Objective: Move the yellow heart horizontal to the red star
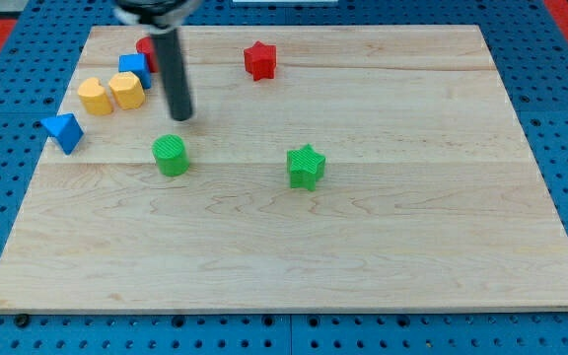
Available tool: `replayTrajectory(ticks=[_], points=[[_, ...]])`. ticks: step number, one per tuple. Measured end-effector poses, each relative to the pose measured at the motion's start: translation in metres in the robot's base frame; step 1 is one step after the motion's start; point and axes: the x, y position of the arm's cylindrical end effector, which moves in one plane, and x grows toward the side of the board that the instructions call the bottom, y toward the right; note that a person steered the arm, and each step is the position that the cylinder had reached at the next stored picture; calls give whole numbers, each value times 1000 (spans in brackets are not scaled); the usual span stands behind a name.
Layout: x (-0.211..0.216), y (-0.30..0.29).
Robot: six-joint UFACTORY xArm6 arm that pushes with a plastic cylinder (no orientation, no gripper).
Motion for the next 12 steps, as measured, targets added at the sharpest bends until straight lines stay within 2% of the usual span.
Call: replayTrajectory(ticks=[1, 2, 4, 8, 10, 11, 12], points=[[-10, -56], [12, -60], [11, -97], [-54, -102], [-57, -42], [-36, -18], [-36, -77]])
